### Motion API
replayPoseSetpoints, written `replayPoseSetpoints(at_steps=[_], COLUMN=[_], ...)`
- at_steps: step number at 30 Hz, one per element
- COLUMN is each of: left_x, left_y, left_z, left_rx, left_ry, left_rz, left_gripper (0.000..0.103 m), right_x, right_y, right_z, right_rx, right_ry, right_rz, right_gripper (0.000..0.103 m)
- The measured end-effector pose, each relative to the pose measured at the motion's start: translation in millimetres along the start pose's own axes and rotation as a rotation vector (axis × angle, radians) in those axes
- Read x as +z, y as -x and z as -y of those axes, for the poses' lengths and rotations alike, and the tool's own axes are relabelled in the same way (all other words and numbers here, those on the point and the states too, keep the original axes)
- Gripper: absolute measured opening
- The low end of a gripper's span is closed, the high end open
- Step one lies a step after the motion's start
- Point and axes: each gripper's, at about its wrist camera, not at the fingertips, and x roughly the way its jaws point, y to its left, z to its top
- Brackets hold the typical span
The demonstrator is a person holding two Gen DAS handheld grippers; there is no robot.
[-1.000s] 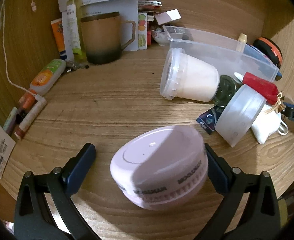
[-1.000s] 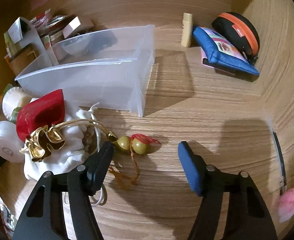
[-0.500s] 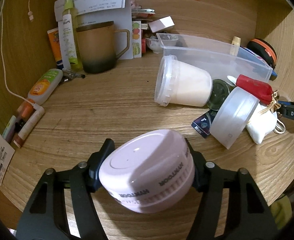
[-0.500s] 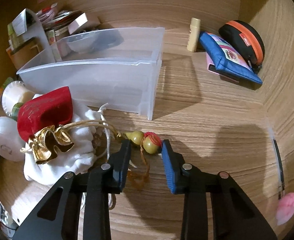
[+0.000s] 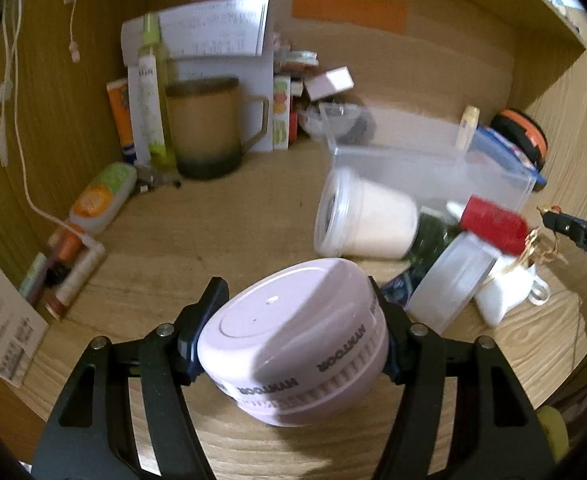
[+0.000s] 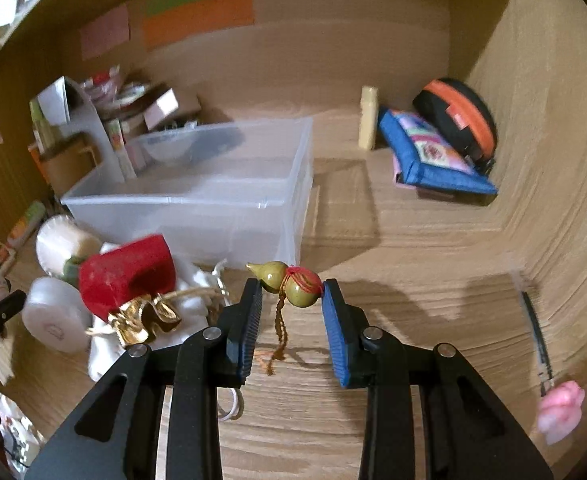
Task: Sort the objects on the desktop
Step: 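Carry the pink container and gourd charm over the clear plastic box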
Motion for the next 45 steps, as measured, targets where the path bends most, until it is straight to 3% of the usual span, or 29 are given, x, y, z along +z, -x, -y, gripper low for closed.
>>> replayPoseSetpoints(at_steps=[7, 23, 32, 45], left_x=[22, 79, 116, 158], left_y=[10, 20, 6, -29], left_z=[14, 56, 59, 61], left_rx=[-0.038, -0.198, -0.258, -0.261], left_ry=[-0.03, -0.096, -0.102, -0.136], left_rz=[0.036, 0.071, 0.031, -0.027], left_gripper=[0.065, 0.065, 0.065, 0.065], right_x=[8, 49, 80, 117], right_y=[21, 50, 52, 22], right_z=[-1, 3, -11, -20], right_rx=[0.022, 0.087, 0.09, 0.112], right_ry=[0.021, 0.026, 0.083, 0.098], right_rz=[0.054, 0.176, 0.226, 0.214], right_gripper=[0.028, 0.028, 0.028, 0.028])
